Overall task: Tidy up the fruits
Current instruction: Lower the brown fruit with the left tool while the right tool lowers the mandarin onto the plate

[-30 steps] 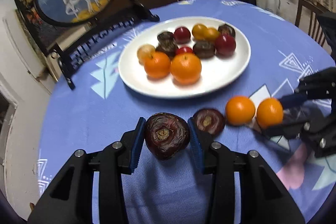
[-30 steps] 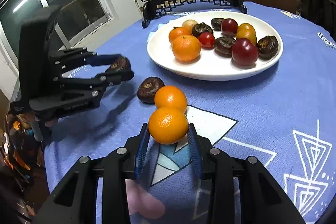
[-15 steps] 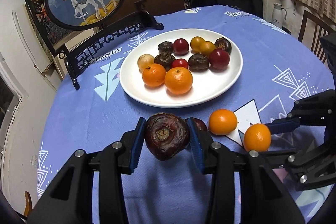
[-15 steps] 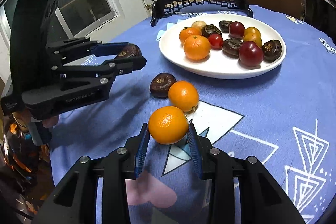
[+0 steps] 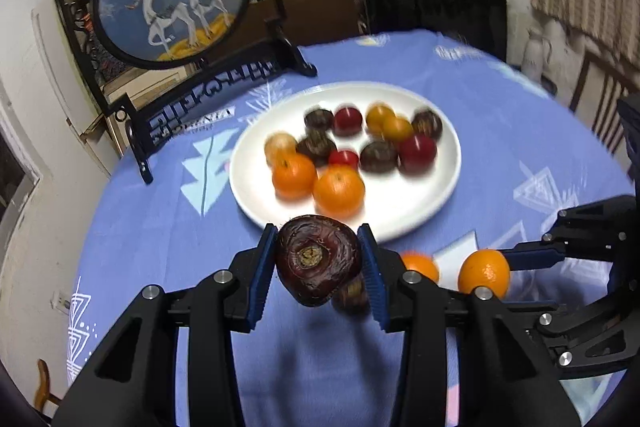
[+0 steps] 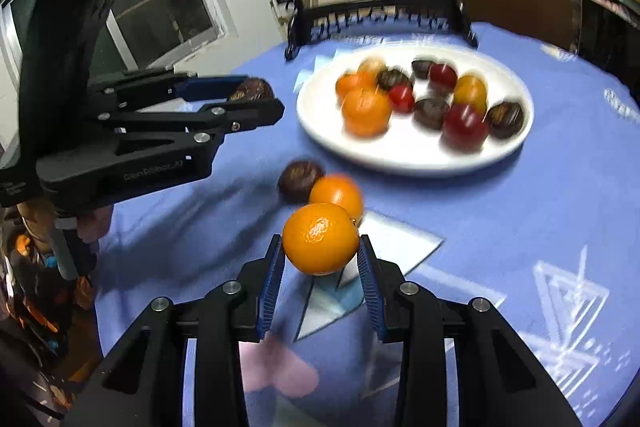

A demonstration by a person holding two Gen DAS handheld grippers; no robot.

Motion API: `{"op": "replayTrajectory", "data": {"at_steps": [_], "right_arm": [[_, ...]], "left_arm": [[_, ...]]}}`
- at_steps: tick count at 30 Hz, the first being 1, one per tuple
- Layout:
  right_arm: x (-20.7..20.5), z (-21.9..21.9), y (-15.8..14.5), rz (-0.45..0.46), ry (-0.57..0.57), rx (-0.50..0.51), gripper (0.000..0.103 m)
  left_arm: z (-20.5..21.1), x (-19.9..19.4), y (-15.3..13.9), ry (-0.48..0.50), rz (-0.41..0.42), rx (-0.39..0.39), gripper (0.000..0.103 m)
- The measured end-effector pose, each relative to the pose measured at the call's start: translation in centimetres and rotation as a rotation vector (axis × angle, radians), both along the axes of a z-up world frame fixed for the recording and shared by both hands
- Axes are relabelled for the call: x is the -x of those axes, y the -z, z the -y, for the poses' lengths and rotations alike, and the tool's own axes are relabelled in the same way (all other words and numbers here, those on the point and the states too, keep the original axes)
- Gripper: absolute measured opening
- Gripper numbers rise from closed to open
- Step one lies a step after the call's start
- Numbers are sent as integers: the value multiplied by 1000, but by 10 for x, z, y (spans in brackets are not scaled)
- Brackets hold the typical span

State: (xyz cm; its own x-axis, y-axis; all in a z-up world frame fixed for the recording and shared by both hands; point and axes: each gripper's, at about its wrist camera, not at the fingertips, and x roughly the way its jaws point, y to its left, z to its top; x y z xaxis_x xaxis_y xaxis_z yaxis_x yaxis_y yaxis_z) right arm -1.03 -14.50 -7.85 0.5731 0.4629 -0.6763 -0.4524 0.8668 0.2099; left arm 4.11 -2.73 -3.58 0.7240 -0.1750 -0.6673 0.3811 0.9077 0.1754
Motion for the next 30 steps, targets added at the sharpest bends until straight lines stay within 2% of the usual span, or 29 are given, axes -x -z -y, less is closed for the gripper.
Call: {"op": "replayTrajectory", "data": {"at_steps": [6,9,14,20,22,30], "right_arm": [[-19,21,-49,131,59,-9,37],[-34,32,-69,181,94,-34,37],[-68,40,-89,224,149,-78,37],[-102,31,-94,243,175,-80,37],[-111,26,-91,236,165,-78,37],[-130,27,-65,190,178,-86,37]], "left_arm": [[-6,-34,-38,-88,42,144,40],[1,-51,-49,-115,61,165,40],[15,-78,-47,-171,70,162,40],[15,-100,-23,-190,21,202,40],[16,-106,-13,-197,5,167,40],[19,-115,4,-228,7,120,40]]}}
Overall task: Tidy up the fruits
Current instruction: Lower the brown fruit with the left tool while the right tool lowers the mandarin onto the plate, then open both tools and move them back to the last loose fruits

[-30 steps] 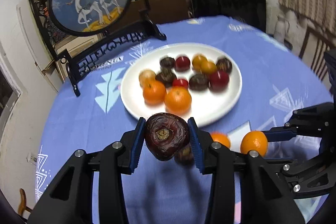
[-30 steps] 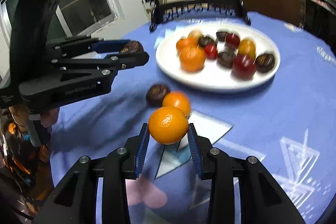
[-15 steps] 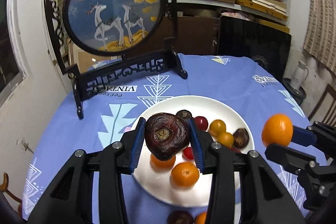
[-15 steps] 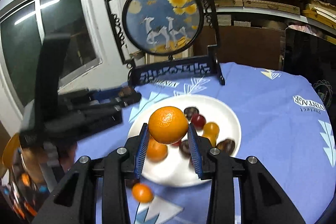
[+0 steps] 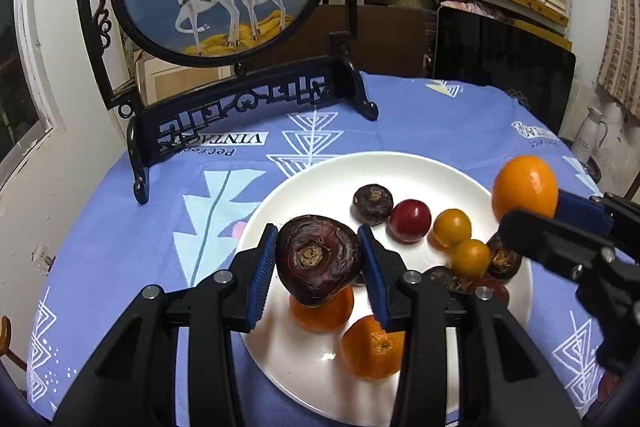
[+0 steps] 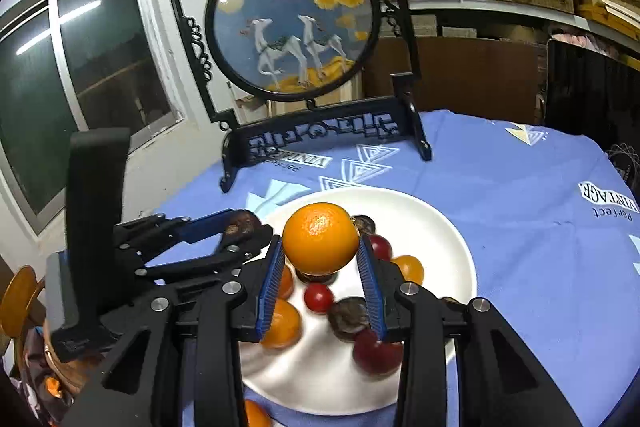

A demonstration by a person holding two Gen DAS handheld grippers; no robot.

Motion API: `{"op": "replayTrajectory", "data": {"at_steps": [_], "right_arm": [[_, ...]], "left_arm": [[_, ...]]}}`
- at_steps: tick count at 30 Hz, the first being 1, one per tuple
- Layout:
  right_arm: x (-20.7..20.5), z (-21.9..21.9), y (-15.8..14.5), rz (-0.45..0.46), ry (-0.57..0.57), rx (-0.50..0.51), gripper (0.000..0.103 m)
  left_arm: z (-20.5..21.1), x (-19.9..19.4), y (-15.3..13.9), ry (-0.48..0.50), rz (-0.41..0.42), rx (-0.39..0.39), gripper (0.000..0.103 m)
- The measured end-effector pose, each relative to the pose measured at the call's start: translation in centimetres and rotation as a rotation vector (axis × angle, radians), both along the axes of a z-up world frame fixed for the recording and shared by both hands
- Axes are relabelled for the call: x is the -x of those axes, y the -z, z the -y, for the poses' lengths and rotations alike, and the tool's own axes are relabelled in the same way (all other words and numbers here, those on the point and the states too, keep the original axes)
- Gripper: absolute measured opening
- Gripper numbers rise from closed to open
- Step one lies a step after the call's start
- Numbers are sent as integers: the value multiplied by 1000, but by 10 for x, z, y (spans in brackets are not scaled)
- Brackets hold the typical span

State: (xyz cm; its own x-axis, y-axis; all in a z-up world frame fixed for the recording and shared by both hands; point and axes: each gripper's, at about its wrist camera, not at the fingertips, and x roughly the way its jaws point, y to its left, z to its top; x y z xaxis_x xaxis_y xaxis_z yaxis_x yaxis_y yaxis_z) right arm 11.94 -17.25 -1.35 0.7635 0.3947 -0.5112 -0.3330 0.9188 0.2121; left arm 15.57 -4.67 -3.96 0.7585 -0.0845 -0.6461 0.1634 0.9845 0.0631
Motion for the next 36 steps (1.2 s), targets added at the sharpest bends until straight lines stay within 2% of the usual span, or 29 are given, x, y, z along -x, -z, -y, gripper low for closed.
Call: {"op": "replayTrajectory", "data": {"at_steps": [11,13,14,15,22,31,32,33,36], "right_arm": [[-15,-1,22,-31,38,-4,38],[-16,1,25,-21,56,-15,47],[-16,3,25,-12,69,-21,61],[-15,6,24,-2,86,-28,65],[-12,18,19,19,119,-65,70],[-5,7,12,8,89,-33,73],[1,7,9,14,84,-41,73],[10,8,6,20,74,-54,78],[56,7,9,35,28,-49,87]], "left_arm": [[13,-1,11,6,13,-68,41],[14,0,12,9,17,-71,57],[14,1,12,-2,26,-78,71],[14,2,11,-11,38,-83,73],[12,2,9,-14,44,-84,73],[-5,1,-4,-44,51,-40,78],[-11,2,-7,-55,57,-23,79],[-17,2,-12,-69,64,1,80],[-32,8,-25,-88,72,68,86]]}}
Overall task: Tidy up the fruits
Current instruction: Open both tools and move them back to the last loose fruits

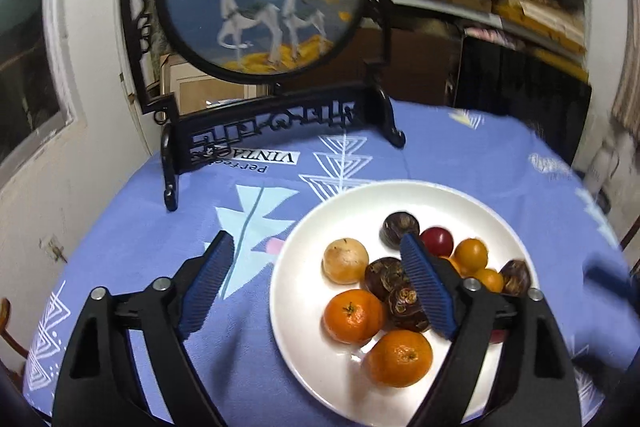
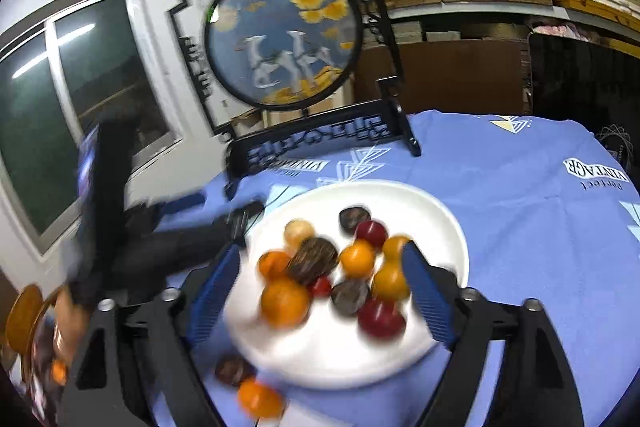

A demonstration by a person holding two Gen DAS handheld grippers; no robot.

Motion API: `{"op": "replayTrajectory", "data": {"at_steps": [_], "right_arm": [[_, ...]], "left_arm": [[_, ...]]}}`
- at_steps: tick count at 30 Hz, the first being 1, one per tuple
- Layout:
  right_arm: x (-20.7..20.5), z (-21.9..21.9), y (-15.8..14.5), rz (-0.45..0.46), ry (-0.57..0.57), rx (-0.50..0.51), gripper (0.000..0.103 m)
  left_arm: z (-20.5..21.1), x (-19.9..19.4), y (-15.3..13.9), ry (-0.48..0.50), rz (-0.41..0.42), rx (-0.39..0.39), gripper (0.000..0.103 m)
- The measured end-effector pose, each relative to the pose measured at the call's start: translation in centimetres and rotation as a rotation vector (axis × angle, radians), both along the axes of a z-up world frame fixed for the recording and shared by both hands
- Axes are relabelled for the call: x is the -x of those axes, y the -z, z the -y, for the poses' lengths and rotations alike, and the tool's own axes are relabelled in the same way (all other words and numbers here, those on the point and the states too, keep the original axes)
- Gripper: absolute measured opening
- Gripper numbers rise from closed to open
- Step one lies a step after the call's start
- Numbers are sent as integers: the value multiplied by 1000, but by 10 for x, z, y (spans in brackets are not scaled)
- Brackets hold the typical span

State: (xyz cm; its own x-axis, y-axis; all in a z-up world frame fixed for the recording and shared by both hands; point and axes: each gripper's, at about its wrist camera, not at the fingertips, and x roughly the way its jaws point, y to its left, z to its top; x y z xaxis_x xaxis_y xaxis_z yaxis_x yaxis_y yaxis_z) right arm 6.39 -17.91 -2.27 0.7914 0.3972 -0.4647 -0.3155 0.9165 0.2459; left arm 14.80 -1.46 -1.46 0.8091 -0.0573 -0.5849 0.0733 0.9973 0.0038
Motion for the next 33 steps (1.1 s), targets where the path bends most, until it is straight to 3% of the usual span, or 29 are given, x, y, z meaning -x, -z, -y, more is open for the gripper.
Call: {"op": "replayTrajectory", "data": {"at_steps": [7,13,14,15,17,21,26,30,31,33], "right_arm": [[56,-42,58,-139,-122,238,87],[32,-72,78,-233,-164,277,86],[28,-76,82,-248,-175,277,76],[25,-79,85,-265,-187,276,50],[24,-83,88,-276,-195,290,38],[46,-73,82,-261,-212,289,38],[64,-38,72,-245,-148,244,38],[74,-26,69,-238,-134,239,38],[76,-24,70,-239,-137,234,38],[76,-23,71,-238,-138,232,38]], "left_arm": [[-7,53,-16,99,66,24,92],[-42,95,0,88,11,-33,93],[-48,99,1,78,6,-45,93],[-54,102,3,69,-1,-54,93],[-63,109,7,75,-29,-70,93],[-54,119,16,147,-47,-103,93],[4,124,58,339,-135,-211,93],[24,109,78,346,-199,-220,93],[26,104,82,337,-214,-216,90],[27,98,88,330,-250,-205,63]]}}
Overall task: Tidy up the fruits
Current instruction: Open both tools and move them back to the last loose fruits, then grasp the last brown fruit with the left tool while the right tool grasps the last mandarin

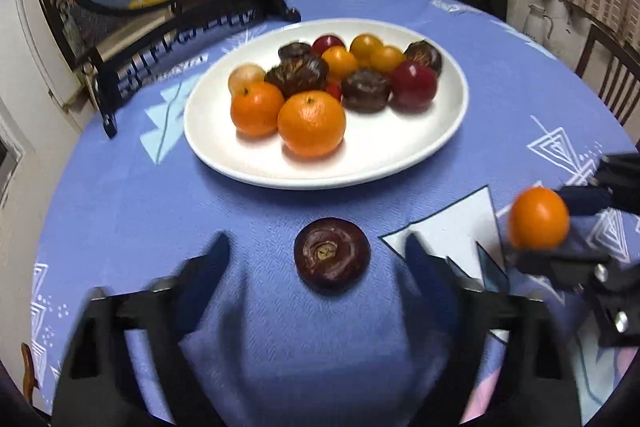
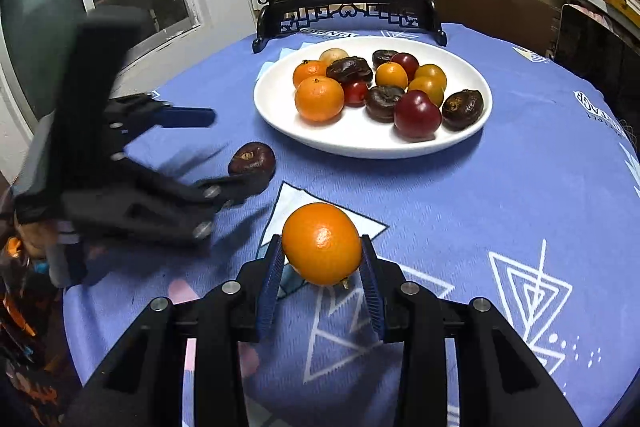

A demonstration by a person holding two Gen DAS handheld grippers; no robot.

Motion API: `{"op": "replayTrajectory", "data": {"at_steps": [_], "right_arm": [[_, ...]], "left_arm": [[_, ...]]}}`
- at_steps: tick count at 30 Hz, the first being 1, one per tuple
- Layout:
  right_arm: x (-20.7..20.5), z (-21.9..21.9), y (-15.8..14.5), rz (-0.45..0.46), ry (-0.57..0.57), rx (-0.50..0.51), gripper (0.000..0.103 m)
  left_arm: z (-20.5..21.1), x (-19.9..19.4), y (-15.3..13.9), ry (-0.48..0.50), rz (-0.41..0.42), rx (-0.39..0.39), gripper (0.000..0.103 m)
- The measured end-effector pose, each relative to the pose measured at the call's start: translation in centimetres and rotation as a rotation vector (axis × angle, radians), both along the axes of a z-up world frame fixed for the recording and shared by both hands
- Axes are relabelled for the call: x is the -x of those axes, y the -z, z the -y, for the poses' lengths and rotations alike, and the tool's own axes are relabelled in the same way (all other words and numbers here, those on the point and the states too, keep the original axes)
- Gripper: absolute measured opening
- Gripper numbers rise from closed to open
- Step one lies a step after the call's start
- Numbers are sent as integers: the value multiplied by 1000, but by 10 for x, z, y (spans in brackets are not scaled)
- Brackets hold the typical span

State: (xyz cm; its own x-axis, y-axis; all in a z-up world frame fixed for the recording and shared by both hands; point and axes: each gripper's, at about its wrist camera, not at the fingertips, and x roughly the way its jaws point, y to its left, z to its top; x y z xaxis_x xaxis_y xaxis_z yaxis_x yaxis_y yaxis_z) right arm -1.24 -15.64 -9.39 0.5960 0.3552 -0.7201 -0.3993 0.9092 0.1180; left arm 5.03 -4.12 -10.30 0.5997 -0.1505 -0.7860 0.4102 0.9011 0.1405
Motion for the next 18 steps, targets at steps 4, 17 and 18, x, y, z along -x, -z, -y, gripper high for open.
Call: {"op": "replayTrajectory", "data": {"at_steps": [4,17,18], "right_arm": [[0,2,5,-9,5,-18,38],[-2,-6,-17,50,-17,-29,38],[-5,-5,-27,73,-16,-31,38]], "left_arm": [[-8,3,4,5,-46,29,40],[-21,25,-83,-65,223,87,40],[-19,22,-92,-76,250,88,40]]}}
